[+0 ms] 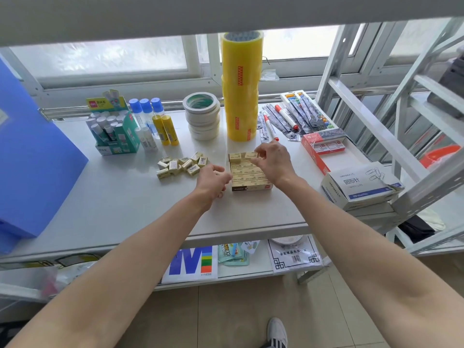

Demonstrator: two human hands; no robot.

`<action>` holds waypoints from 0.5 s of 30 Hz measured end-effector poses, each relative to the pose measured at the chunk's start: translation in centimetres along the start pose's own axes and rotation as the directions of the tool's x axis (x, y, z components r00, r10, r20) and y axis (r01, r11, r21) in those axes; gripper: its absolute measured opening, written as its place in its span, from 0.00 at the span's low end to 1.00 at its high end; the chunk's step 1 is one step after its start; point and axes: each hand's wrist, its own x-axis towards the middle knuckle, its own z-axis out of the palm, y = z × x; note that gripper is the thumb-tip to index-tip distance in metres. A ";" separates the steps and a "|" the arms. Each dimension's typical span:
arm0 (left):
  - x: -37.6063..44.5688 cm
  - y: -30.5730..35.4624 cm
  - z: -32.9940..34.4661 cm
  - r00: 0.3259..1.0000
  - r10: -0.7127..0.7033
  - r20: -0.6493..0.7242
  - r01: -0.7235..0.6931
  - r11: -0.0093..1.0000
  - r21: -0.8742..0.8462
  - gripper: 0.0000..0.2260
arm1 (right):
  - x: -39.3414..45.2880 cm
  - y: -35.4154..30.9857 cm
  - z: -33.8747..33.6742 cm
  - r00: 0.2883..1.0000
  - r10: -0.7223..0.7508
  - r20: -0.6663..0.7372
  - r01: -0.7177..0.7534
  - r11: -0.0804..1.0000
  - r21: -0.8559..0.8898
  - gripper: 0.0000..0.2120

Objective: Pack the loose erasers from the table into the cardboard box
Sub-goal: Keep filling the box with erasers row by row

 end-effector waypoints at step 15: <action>0.6 -0.8 0.3 1.000 0.020 0.015 -0.022 0.984 0.176 0.09 | 1.7 -0.7 1.1 0.994 -0.023 0.105 0.037 0.991 -0.130 0.08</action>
